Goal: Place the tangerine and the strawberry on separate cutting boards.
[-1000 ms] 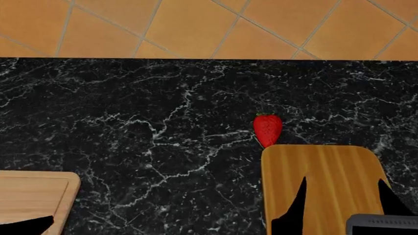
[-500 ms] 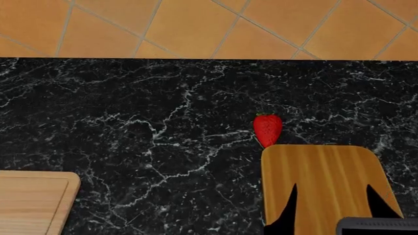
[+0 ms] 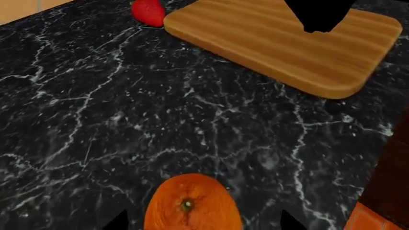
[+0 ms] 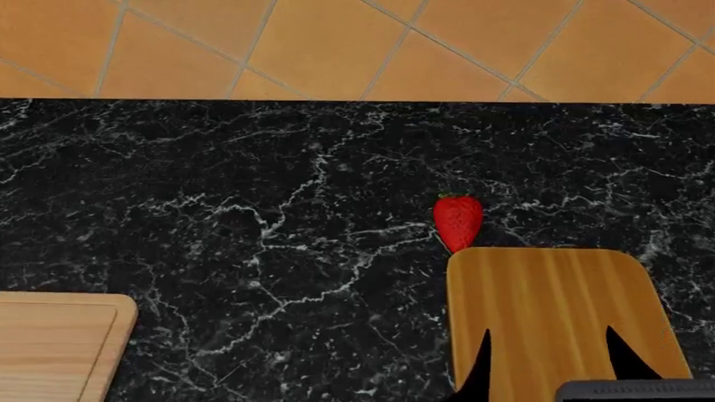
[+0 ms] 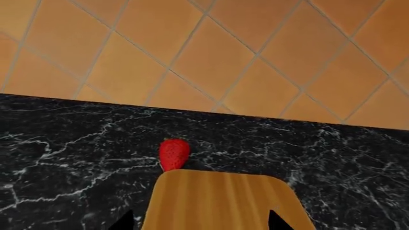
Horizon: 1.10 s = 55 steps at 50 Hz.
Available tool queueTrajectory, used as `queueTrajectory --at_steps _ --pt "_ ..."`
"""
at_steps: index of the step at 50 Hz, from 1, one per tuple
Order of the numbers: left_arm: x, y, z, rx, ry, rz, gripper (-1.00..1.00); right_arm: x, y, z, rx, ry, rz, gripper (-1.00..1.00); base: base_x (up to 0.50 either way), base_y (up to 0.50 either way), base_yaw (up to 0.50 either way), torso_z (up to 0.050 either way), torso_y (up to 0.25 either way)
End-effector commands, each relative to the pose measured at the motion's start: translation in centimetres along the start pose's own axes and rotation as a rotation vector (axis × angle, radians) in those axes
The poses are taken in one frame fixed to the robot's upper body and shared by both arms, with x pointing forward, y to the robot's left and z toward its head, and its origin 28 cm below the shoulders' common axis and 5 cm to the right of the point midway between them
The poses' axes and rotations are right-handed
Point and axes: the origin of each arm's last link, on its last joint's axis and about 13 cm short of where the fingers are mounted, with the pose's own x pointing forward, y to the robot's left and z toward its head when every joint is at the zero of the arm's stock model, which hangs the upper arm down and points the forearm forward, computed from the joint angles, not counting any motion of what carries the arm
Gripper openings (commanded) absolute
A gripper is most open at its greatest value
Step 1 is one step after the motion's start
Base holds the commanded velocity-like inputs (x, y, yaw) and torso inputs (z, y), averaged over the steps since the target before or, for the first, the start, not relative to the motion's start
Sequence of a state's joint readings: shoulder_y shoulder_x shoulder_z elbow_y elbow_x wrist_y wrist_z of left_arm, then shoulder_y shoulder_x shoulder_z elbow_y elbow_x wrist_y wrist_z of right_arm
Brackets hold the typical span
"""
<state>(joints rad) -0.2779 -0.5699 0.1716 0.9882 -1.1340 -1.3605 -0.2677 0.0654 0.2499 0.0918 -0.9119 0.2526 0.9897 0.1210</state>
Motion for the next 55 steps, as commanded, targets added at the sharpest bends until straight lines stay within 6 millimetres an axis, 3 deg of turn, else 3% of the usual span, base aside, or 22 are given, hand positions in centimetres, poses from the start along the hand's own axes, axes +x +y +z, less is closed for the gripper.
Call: queueTrajectory --at_steps 1,16,17,31,42,55 --pt "1.8 -0.2 -1.4 0.040 0.053 0.016 1.00 0.0 0.0 -0.2 -0.003 0.014 0.020 1.00 0.00 0.00 0.00 0.000 0.000" --pt "1.1 -0.5 -1.5 0.045 0.056 0.010 1.00 -0.1 0.1 -0.4 -0.002 0.019 0.024 1.00 0.00 0.00 0.00 0.000 0.000" --pt "1.2 -0.4 -1.4 0.047 0.055 0.014 -1.00 -0.1 0.2 -0.4 -0.003 0.022 0.027 1.00 0.00 0.00 0.00 0.000 0.000" --pt "0.6 -0.1 -0.7 0.037 0.025 0.059 -1.00 0.0 0.3 -0.6 -0.008 0.035 0.036 1.00 0.00 0.00 0.00 0.000 0.000" --pt "-1.1 0.9 2.0 0.034 -0.086 0.158 -1.00 -0.1 0.5 -0.9 -0.009 0.043 0.044 1.00 0.00 0.00 0.00 0.000 0.000" --pt "-3.4 5.9 3.5 -0.040 -0.156 0.391 -1.00 0.0 0.4 -0.7 -0.004 0.039 0.040 1.00 0.00 0.00 0.00 0.000 0.000"
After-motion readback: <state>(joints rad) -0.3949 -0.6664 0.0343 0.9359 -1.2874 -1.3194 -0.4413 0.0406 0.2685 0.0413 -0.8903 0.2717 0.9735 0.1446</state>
